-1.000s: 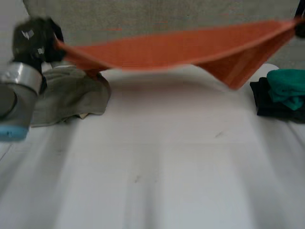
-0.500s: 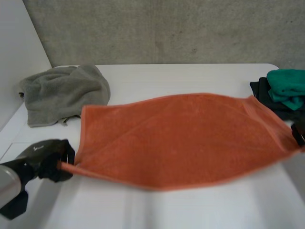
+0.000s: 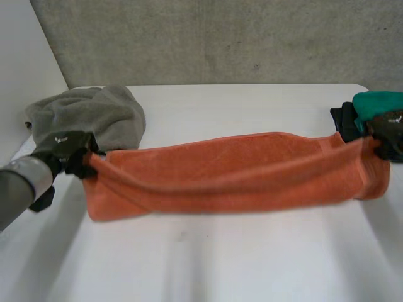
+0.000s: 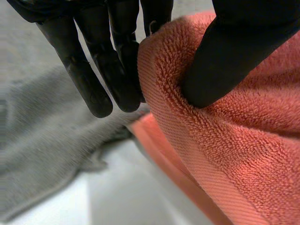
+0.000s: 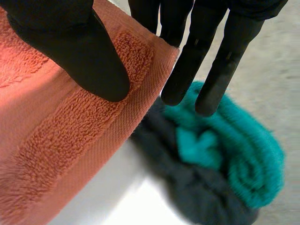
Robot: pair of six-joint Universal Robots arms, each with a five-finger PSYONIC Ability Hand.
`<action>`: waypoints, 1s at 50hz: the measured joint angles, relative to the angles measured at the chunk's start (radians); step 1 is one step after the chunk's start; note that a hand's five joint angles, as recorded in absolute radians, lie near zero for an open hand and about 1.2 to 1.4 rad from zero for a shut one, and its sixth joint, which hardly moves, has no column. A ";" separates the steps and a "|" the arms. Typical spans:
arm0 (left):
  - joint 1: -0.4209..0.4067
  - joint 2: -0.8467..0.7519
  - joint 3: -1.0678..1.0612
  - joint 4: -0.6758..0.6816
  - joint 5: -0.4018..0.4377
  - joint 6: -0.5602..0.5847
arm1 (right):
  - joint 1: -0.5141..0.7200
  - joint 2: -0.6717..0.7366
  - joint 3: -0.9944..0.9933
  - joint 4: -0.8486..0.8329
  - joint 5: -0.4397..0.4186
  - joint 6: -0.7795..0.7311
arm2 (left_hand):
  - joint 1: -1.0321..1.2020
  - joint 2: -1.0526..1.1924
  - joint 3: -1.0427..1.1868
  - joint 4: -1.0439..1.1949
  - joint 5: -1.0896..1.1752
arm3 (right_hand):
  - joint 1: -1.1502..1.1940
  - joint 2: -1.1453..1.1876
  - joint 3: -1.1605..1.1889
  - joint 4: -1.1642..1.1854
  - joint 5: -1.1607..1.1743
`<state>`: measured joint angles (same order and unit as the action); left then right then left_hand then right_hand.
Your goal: Fold the laundry.
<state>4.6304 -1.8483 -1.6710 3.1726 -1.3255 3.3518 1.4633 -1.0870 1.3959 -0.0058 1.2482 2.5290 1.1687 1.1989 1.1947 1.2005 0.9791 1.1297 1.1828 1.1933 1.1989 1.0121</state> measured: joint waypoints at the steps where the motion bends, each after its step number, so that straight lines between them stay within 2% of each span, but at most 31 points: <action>1: -0.009 -0.022 0.023 0.016 -0.020 -0.007 | 0.009 0.014 -0.013 -0.027 0.018 0.019 | 0.000 0.000 0.000 0.000 0.000 | 0.000 0.000 0.000 0.000 0.000; 3: -0.014 -0.037 0.038 0.026 -0.032 -0.011 | 0.014 0.021 -0.019 -0.041 0.026 0.028 | 0.000 0.000 0.000 0.000 0.000 | 0.000 0.000 0.000 0.000 0.000; 4: -0.036 -0.099 0.095 0.064 -0.078 -0.022 | 0.043 0.067 -0.054 -0.123 0.071 0.073 | 0.000 0.000 0.000 0.002 0.000 | 0.000 0.000 0.000 0.000 0.000; 8: -0.077 -0.229 0.207 0.121 -0.153 -0.025 | 0.101 0.172 -0.126 -0.279 0.133 0.112 | 0.000 0.000 0.000 0.002 0.000 | 0.000 0.000 0.000 0.000 0.000; 17: -0.125 -0.418 0.389 0.157 -0.261 -0.019 | 0.181 0.353 -0.287 -0.395 0.259 0.103 | 0.000 0.000 0.000 0.003 0.000 | 0.000 0.000 0.000 0.000 0.000; 19: -0.133 -0.452 0.430 0.157 -0.284 -0.024 | 0.193 0.390 -0.329 -0.398 0.289 0.099 | -0.078 -0.099 -0.096 -0.093 -0.058 | -0.031 -0.076 -0.080 -0.084 -0.074; 20: -0.138 -0.465 0.447 0.156 -0.290 -0.029 | 0.201 0.409 -0.353 -0.398 0.304 0.097 | -0.097 -0.117 -0.114 -0.118 -0.079 | -0.143 -0.200 -0.205 -0.208 -0.179; 21: -0.142 -0.474 0.461 0.156 -0.293 -0.035 | 0.209 0.424 -0.372 -0.394 0.319 0.095 | -0.321 -0.305 -0.299 -0.307 -0.263 | -0.324 -0.384 -0.382 -0.385 -0.360; 22: -0.147 -0.479 0.473 0.154 -0.293 -0.043 | 0.215 0.434 -0.387 -0.389 0.329 0.093 | -0.618 -0.583 -0.574 -0.566 -0.519 | -0.470 -0.531 -0.523 -0.526 -0.506; 23: -0.151 -0.480 0.479 0.153 -0.291 -0.049 | 0.220 0.439 -0.395 -0.384 0.336 0.093 | -0.618 -0.583 -0.574 -0.566 -0.519 | -0.610 -0.673 -0.640 -0.643 -0.650; 24: -0.157 -0.475 0.484 0.149 -0.285 -0.059 | 0.228 0.443 -0.405 -0.371 0.347 0.092 | -0.888 -0.837 -0.824 -0.829 -0.774 | -0.773 -0.834 -0.822 -0.825 -0.830; 25: -0.163 -0.466 0.484 0.144 -0.278 -0.067 | 0.233 0.439 -0.407 -0.356 0.352 0.092 | -0.972 -0.945 -0.928 -0.947 -0.886 | -0.868 -0.917 -0.912 -0.915 -0.912; 27: -0.168 -0.449 0.479 0.137 -0.270 -0.077 | 0.237 0.425 -0.404 -0.336 0.351 0.094 | -0.980 -0.983 -0.973 -0.990 -0.927 | -0.904 -0.964 -0.972 -0.971 -0.963; 34: -0.173 -0.335 0.411 0.115 -0.244 -0.101 | 0.230 0.313 -0.335 -0.254 0.293 0.107 | -0.980 -0.990 -0.980 -0.995 -0.929 | -0.905 -0.969 -0.986 -0.988 -0.972; 35: -0.163 -0.263 0.356 0.114 -0.236 -0.104 | 0.209 0.222 -0.267 -0.209 0.223 0.111 | -0.980 -0.991 -0.980 -0.995 -0.929 | -0.905 -0.969 -0.986 -0.988 -0.972; 39: -0.141 -0.145 0.247 0.122 -0.214 -0.104 | 0.164 0.086 -0.153 -0.137 0.114 0.094 | -0.980 -0.991 -0.980 -0.995 -0.929 | -0.905 -0.969 -0.986 -0.988 -0.972; 41: -0.136 -0.114 0.214 0.126 -0.204 -0.104 | 0.154 0.064 -0.131 -0.122 0.096 0.087 | -0.980 -0.991 -0.980 -0.995 -0.929 | -0.905 -0.969 -0.985 -0.988 -0.972; 43: -0.120 -0.037 0.121 0.143 -0.170 -0.104 | 0.111 -0.014 -0.040 -0.062 0.031 0.047 | -0.980 -0.991 -0.980 -0.995 -0.929 | -0.900 -0.957 -0.963 -0.969 -0.949; 46: -0.112 -0.001 0.071 0.159 -0.145 -0.104 | 0.089 -0.039 0.004 -0.034 0.006 0.023 | -0.980 -0.991 -0.980 -0.995 -0.929 | -0.900 -0.935 -0.944 -0.951 -0.930; 50: -0.096 0.065 -0.065 0.233 -0.064 -0.118 | 0.030 -0.039 0.121 -0.006 -0.038 -0.048 | -0.980 -0.991 -0.980 -0.995 -0.929 | -0.848 -0.899 -0.902 -0.912 -0.889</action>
<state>4.5340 -1.7835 -1.7365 3.4051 -1.3895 3.2342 1.4929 -1.1262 1.5165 -0.0115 1.2099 2.4812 0.1891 0.2082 0.2149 0.2056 0.0500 0.2815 0.2843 0.2911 0.2872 0.1230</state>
